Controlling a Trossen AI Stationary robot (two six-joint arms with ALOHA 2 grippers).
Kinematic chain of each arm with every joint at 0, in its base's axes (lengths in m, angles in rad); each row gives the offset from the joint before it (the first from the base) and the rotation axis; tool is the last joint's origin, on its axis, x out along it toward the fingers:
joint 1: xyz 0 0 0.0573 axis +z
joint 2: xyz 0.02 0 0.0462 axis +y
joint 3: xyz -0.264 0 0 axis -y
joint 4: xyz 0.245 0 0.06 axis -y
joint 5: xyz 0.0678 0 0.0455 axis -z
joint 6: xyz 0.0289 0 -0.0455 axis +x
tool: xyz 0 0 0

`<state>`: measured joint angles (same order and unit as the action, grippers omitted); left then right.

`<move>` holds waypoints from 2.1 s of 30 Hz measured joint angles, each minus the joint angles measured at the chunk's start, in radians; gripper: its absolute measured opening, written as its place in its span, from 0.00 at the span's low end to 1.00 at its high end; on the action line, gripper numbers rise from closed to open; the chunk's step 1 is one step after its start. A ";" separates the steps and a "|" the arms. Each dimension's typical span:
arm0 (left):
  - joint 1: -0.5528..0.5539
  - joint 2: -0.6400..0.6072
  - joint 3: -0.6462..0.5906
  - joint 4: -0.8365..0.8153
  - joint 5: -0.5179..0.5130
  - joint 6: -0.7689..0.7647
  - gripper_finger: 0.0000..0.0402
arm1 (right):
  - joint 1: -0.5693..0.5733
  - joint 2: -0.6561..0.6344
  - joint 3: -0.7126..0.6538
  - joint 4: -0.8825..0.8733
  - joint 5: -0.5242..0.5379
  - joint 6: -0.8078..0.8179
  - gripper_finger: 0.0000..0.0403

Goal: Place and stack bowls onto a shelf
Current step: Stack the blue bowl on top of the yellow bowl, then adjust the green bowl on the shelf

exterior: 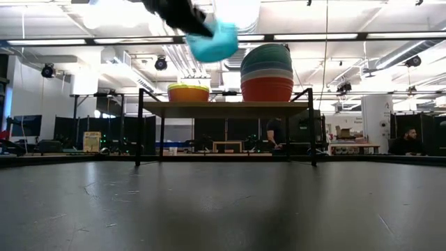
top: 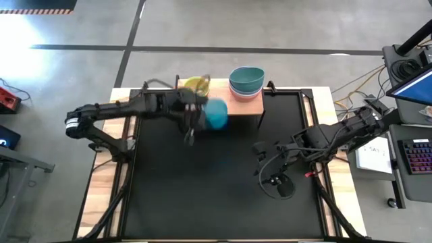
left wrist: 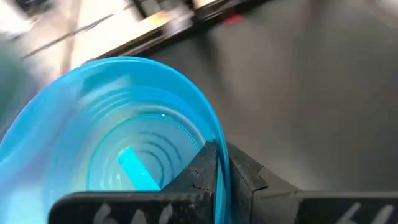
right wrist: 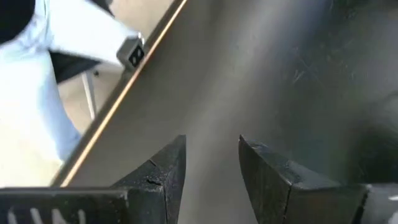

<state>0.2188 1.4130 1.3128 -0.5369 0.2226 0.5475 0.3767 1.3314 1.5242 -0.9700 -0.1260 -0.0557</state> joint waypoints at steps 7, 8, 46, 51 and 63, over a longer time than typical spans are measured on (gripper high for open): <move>0.229 0.009 0.000 0.008 -0.007 -0.015 0.00 | -0.022 -0.045 0.000 -0.050 0.051 -0.035 0.33; 0.250 0.013 0.000 0.011 -0.007 -0.017 0.00 | -0.024 -0.053 0.000 -0.051 0.052 -0.035 0.33; 0.309 0.088 0.242 -0.301 -0.159 -0.187 0.22 | -0.681 -0.140 0.000 0.192 0.470 -0.233 0.29; 0.301 0.088 0.231 -0.299 -0.158 -0.187 0.21 | -0.819 -0.076 0.000 0.231 0.380 -0.265 0.27; 0.302 0.089 0.230 -0.294 -0.214 -0.168 0.21 | -0.929 -0.023 0.000 0.215 0.236 -0.226 0.21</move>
<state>0.5205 1.5017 1.5429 -0.8310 0.0081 0.3798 -0.5526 1.3088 1.5238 -0.7555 0.1104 -0.2820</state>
